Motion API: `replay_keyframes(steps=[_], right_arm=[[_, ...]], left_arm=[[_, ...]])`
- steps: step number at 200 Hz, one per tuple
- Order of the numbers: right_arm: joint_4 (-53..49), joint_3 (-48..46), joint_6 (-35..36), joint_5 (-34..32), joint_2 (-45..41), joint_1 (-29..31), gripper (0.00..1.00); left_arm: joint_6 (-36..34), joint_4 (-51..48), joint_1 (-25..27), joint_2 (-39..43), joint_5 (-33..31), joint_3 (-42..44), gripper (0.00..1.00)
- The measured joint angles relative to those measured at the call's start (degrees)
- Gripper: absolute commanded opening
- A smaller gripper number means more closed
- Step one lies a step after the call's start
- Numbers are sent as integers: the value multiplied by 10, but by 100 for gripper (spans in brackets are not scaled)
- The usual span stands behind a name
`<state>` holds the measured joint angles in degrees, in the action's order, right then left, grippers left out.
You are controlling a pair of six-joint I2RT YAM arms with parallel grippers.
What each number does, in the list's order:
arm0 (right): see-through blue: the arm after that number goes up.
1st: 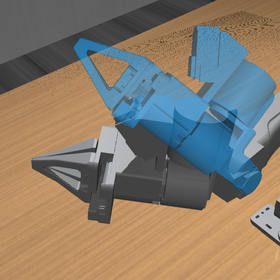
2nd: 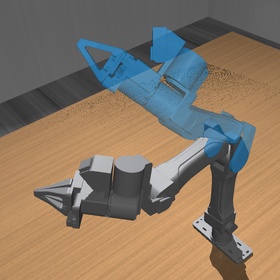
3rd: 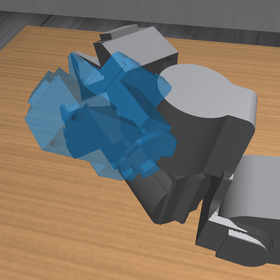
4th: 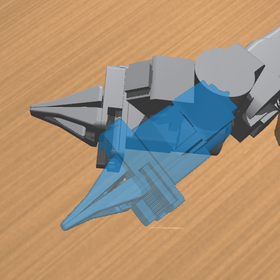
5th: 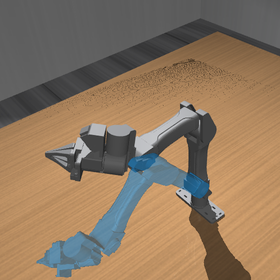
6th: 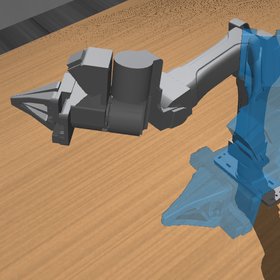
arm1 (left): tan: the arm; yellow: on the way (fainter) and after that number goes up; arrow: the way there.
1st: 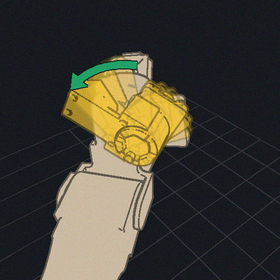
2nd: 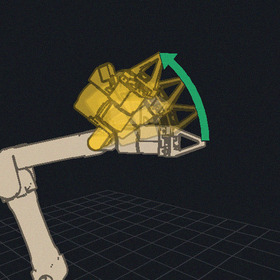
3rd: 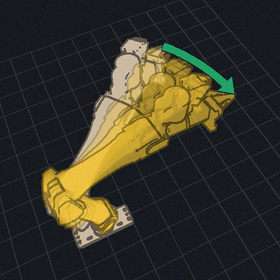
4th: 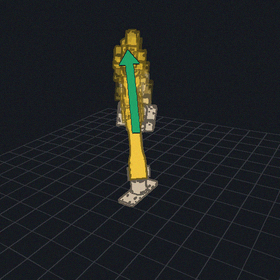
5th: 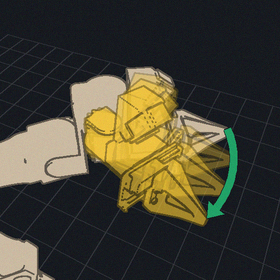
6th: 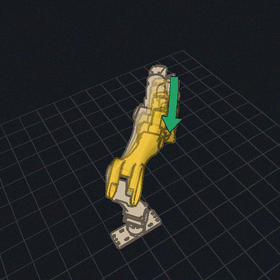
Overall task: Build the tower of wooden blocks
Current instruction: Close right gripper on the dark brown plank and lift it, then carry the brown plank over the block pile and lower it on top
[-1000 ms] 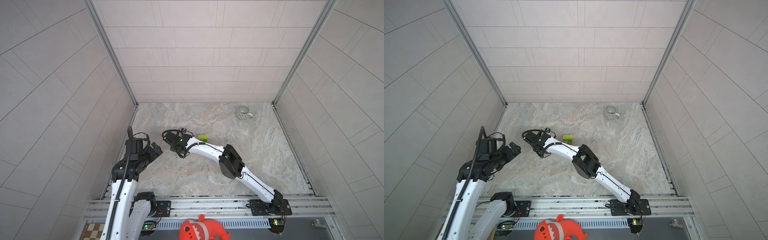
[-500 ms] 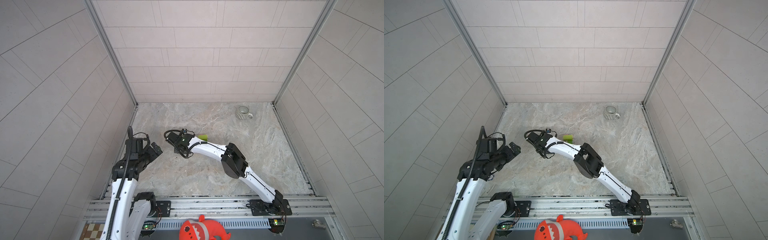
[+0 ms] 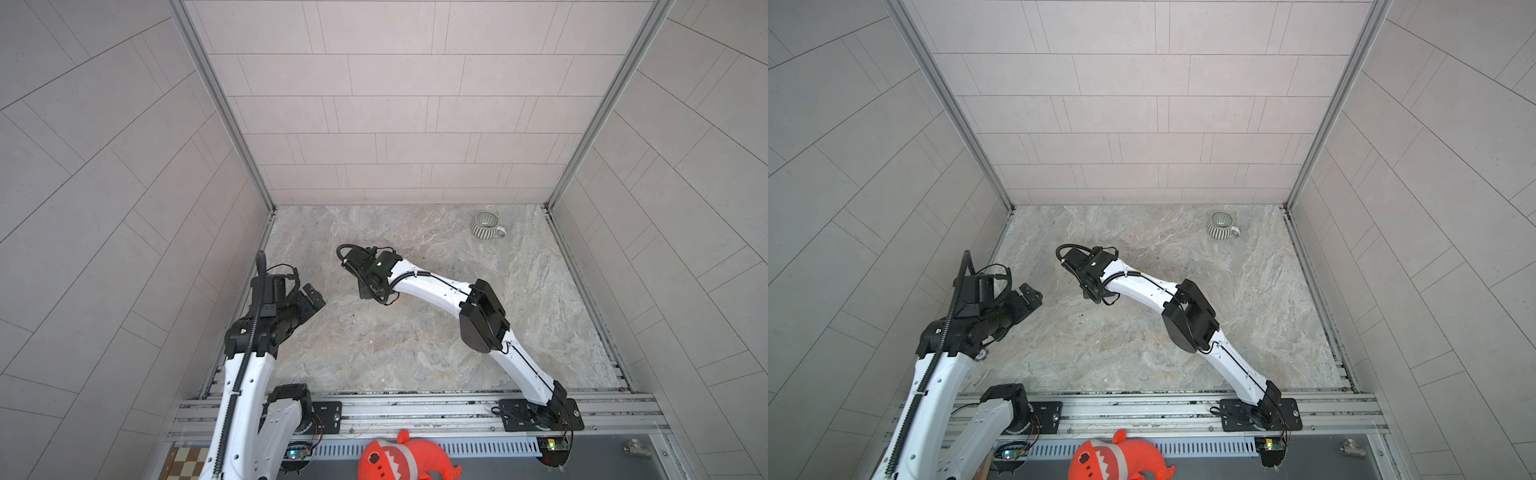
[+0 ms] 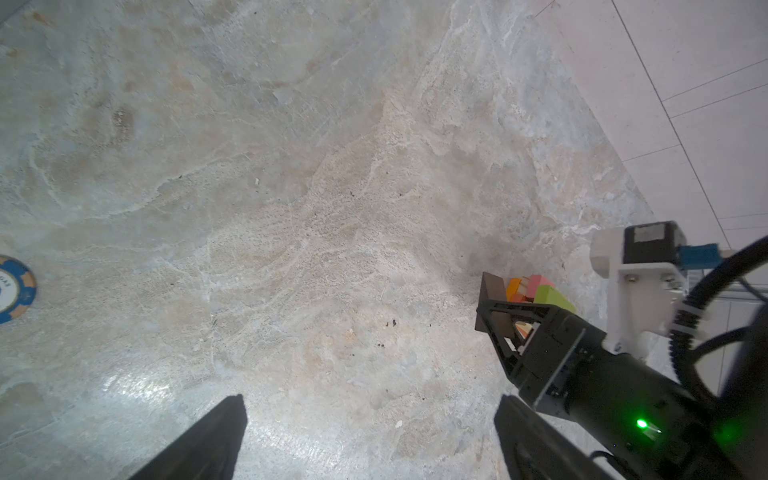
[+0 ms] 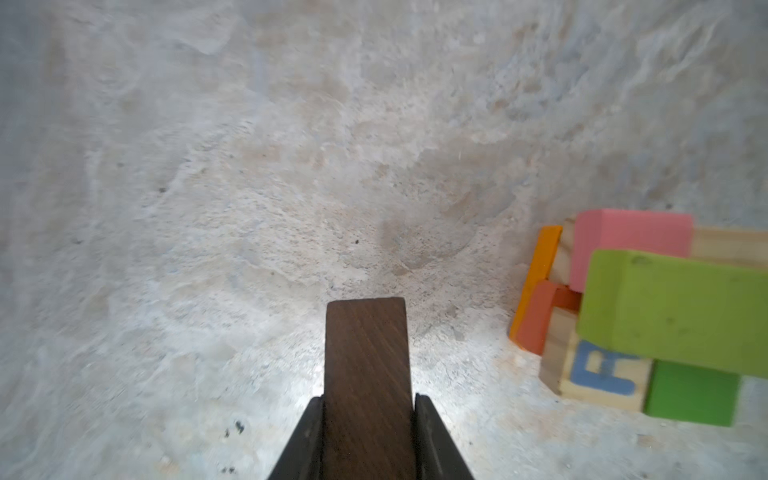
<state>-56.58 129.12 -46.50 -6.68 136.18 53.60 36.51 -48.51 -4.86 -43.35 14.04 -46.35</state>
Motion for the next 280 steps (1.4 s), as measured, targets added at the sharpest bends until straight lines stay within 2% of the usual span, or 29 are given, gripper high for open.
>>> replay_keyframes(steps=[63, 132, 171, 223, 280], right_arm=[[-83, 42, 100, 22, -83, -7, 11], [-155, 22, 184, 37, -107, -76, 11], [-161, 3, 248, 57, -107, -110, 14], [-153, -6, 379, 91, -106, -111, 14], [-109, -70, 490, 129, -105, -133, 11]], left_arm=[[-11, 41, 0, 21, 37, 24, 100], [-24, 93, 0, -63, 65, 32, 100], [-25, 109, 0, -79, 83, 40, 100], [-24, 120, 0, -74, 96, 47, 100], [-25, 129, 0, -75, 105, 49, 100]])
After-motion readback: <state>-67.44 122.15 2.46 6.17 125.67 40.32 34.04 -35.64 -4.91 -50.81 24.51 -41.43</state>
